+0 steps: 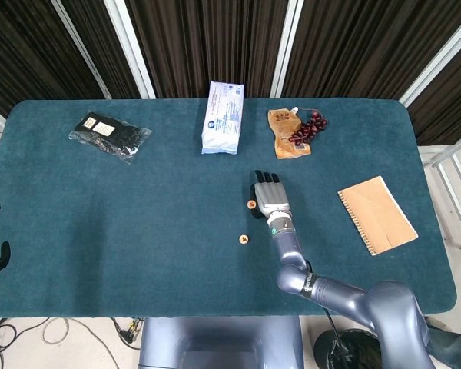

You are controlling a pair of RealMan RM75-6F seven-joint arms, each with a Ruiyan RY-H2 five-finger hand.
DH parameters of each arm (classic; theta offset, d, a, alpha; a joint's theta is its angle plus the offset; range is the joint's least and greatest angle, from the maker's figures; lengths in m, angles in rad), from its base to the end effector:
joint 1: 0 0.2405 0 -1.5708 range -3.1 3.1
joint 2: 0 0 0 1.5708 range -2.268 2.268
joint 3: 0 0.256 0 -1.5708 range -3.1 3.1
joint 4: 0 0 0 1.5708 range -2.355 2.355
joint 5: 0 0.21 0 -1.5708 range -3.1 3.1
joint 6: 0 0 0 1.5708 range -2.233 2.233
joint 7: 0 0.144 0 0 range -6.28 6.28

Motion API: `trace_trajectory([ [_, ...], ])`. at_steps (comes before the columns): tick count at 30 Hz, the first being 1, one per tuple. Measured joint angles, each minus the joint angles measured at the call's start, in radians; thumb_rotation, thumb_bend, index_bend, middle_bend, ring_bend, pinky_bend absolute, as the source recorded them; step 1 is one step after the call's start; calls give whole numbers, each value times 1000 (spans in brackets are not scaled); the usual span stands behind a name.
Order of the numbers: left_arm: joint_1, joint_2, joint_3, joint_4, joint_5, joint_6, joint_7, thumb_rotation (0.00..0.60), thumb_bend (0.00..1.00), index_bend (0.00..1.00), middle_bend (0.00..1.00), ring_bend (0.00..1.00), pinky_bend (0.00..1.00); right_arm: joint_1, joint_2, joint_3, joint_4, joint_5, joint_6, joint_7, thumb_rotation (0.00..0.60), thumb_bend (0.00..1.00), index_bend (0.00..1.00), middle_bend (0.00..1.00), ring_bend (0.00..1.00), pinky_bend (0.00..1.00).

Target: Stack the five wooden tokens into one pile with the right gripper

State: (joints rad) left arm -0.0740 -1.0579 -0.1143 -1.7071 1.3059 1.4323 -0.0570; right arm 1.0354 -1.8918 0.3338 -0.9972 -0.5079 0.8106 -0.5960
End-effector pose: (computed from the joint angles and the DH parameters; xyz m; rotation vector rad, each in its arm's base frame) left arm -0.3209 0.1875 0.1811 -1.1755 -1.0497 -0.8948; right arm -0.1125 -0.4186 -0.0901 1.6643 -1.1732 0.6954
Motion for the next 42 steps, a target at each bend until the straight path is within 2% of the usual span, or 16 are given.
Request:
trace_trajectory([
  [7, 0, 1, 0, 0, 0, 0, -1, 600, 483, 145, 0, 0, 0, -9, 42, 12, -61, -13, 20, 7, 600, 417, 544, 0, 0, 0],
  [13, 0, 0, 1, -1, 2, 2, 4, 600, 483, 146, 0, 0, 0, -44, 137, 9, -213, -28, 58, 7, 600, 416, 544, 0, 0, 0],
  [17, 0, -1, 1, -4, 3, 4, 9, 600, 483, 146, 0, 0, 0, -85, 222, -19, -355, -54, 98, 3, 600, 417, 544, 0, 0, 0],
  [22, 0, -3, 3, -5, 6, 5, 15, 600, 482, 147, 0, 0, 0, -146, 295, -74, -466, -91, 145, 12, 600, 417, 544, 0, 0, 0],
  [30, 0, -4, 0, -4, 2, 5, 13, 600, 482, 147, 0, 0, 0, -180, 284, -111, -449, -126, 152, 61, 600, 417, 544, 0, 0, 0],
  [42, -1, -4, 1, -2, 2, 3, 14, 600, 483, 146, 0, 0, 0, -197, 255, -127, -393, -152, 134, 97, 600, 417, 544, 0, 0, 0],
])
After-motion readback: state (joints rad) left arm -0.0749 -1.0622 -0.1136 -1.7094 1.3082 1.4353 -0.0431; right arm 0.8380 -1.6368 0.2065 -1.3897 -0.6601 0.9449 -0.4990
